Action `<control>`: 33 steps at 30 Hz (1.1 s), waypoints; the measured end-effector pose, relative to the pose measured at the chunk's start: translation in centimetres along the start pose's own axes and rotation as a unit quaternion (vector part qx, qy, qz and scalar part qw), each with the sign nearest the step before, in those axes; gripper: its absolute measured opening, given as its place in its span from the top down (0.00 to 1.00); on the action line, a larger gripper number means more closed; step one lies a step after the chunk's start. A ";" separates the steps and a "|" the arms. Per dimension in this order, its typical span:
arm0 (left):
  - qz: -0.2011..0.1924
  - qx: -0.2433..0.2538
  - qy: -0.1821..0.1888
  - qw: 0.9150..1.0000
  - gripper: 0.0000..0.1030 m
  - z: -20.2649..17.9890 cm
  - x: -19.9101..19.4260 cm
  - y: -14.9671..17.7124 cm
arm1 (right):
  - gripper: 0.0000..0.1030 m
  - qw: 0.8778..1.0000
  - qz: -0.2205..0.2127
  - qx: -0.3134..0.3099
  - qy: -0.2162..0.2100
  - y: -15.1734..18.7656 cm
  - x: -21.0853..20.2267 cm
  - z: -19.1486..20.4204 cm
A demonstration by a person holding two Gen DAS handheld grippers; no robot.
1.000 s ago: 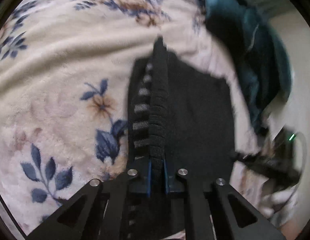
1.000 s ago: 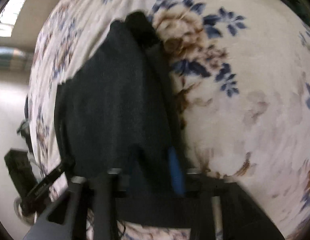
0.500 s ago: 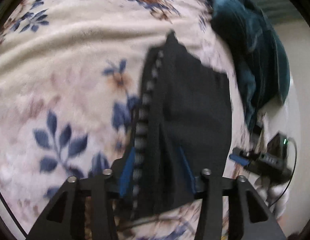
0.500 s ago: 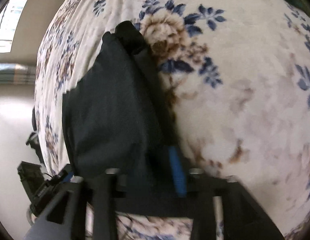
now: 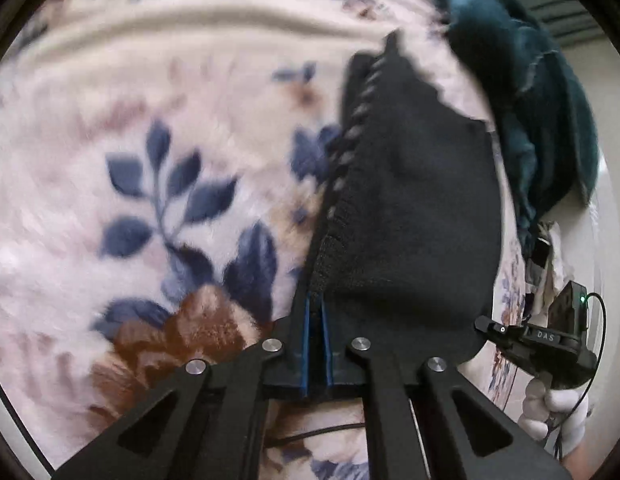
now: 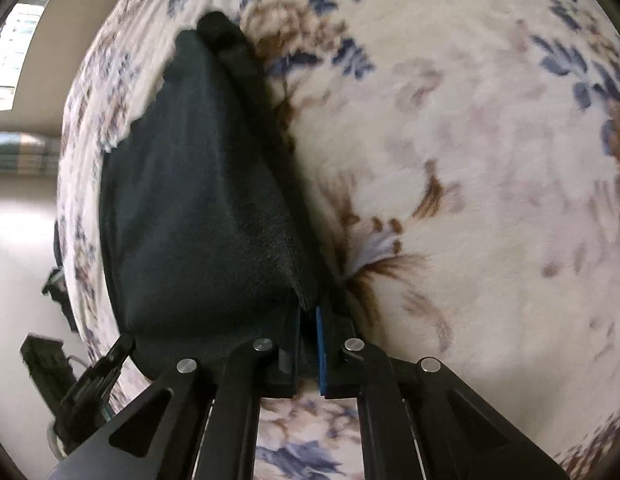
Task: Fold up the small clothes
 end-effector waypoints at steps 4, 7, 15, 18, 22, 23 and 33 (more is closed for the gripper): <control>0.014 -0.012 0.026 0.999 0.85 -0.6 -1.5 -0.8 | 0.93 0.999 0.039 -0.007 0.010 -0.7 1.0 0.2; -0.014 -0.015 0.047 0.999 0.55 -1.2 -3.7 -2.9 | 0.81 0.998 0.053 -0.014 -0.006 -1.6 -0.1 1.0; -0.033 0.047 0.050 0.997 0.51 -6.7 1.5 -15.3 | 0.59 0.998 -0.033 -0.048 -0.022 -11.4 -1.3 5.9; -0.032 0.077 0.037 0.996 0.54 -8.2 3.7 -18.6 | 0.59 0.997 -0.035 -0.053 -0.044 -15.4 0.5 9.1; -0.048 0.104 0.027 0.993 0.94 -8.6 4.1 -20.4 | 0.93 0.992 -0.067 -0.103 0.008 -18.8 1.6 11.4; -0.049 0.101 0.025 0.993 0.94 -8.4 4.1 -20.5 | 0.94 0.992 -0.068 -0.105 0.022 -19.2 1.7 11.5; -0.052 -0.004 0.072 0.996 0.48 -6.4 1.1 -19.5 | 0.86 0.997 -0.014 -0.069 0.040 -20.7 3.6 9.5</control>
Point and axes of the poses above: each gripper's, at about its wrist camera, not at the fingertips, and x roughly the way its jaws point, z to its left, y to its underside, the point moved 7 cm from there along x, roughly the way its jaws point, and after that the axes turned 5 degrees about -y, right-handed, at the moved point
